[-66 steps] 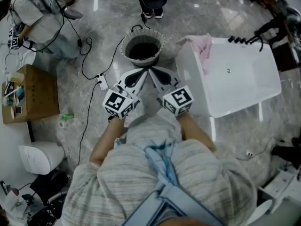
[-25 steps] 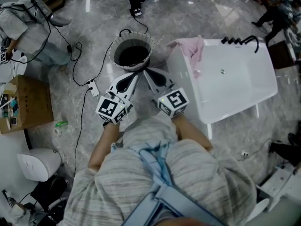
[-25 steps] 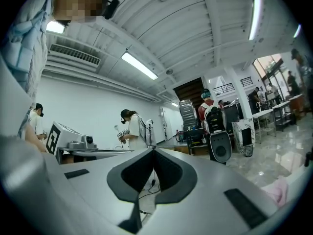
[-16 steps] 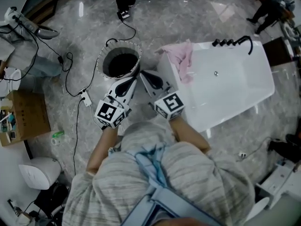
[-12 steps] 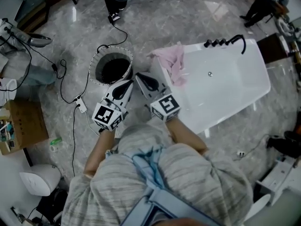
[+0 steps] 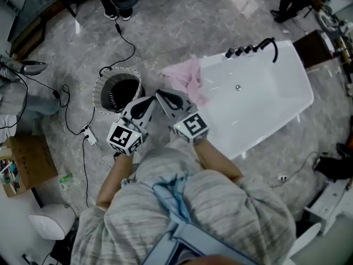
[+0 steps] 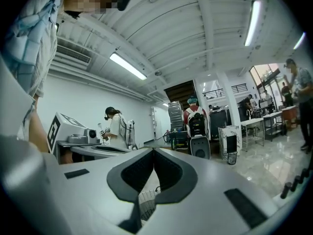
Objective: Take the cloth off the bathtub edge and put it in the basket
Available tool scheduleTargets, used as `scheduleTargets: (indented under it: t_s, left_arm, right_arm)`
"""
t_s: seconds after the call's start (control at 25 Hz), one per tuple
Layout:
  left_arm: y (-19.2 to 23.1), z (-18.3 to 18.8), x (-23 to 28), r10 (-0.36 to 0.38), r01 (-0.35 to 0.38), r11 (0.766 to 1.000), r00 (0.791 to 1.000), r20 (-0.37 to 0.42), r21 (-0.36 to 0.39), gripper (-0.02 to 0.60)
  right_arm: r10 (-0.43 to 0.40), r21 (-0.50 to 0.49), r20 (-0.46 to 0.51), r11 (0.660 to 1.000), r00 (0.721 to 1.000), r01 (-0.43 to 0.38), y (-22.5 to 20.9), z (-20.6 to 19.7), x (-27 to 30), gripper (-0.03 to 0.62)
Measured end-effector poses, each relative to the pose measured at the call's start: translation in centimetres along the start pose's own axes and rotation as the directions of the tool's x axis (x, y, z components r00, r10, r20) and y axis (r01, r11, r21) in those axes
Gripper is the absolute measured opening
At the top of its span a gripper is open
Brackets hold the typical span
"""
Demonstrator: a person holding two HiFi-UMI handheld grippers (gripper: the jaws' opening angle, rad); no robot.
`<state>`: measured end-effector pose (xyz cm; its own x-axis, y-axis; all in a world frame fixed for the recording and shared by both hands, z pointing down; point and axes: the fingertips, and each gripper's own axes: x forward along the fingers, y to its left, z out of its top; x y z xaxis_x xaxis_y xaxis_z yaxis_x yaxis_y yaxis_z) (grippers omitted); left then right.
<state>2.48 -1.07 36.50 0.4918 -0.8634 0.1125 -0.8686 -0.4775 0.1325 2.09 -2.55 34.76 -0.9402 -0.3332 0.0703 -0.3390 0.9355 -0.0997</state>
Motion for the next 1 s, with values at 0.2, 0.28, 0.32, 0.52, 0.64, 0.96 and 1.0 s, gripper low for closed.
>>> scheduleTargets:
  t_s: [0.2, 0.28, 0.32, 0.52, 0.64, 0.96, 1.0]
  left_arm:
    - [0.1, -0.1, 3.3, -0.016, 0.016, 1.000, 1.000, -0.020, 0.001, 0.003]
    - [0.2, -0.3, 4.5, -0.018, 0.018, 1.000, 0.999, -0.031, -0.008, 0.003]
    - [0.3, -0.5, 5.2, -0.021, 0.020, 1.000, 0.999, -0.035, -0.011, 0.003]
    - [0.2, -1.1, 8.7, -0.034, 0.033, 0.999, 0.998, -0.058, -0.018, 0.003]
    - [0.2, -1.5, 10.5, -0.037, 0.036, 0.999, 0.997, -0.072, -0.025, 0.003]
    - [0.6, -2.2, 11.8, -0.078, 0.075, 0.997, 0.992, -0.094, -0.035, 0.003]
    - [0.5, -2.3, 11.7, -0.086, 0.083, 0.996, 0.991, -0.098, -0.037, 0.003]
  right_arm:
    - [-0.015, 0.045, 0.003, 0.999, 1.000, 0.015, -3.5, 0.0, -0.2, 0.005]
    - [-0.019, 0.071, 0.007, 0.997, 1.000, 0.019, -4.7, -0.1, -0.3, 0.005]
    - [-0.020, 0.071, 0.003, 0.997, 1.000, 0.020, -5.3, -0.2, -0.3, 0.005]
    - [-0.021, 0.054, -0.016, 0.998, 1.000, 0.022, -8.7, -1.3, -1.1, 0.004]
    - [-0.014, 0.016, -0.031, 1.000, 0.999, 0.015, -10.5, -1.9, -1.5, 0.004]
    - [-0.022, 0.049, -0.032, 0.999, 0.999, 0.023, -11.7, -2.5, -1.2, 0.003]
    - [-0.018, 0.044, -0.032, 0.999, 0.999, 0.020, -11.6, -2.6, -1.2, 0.003]
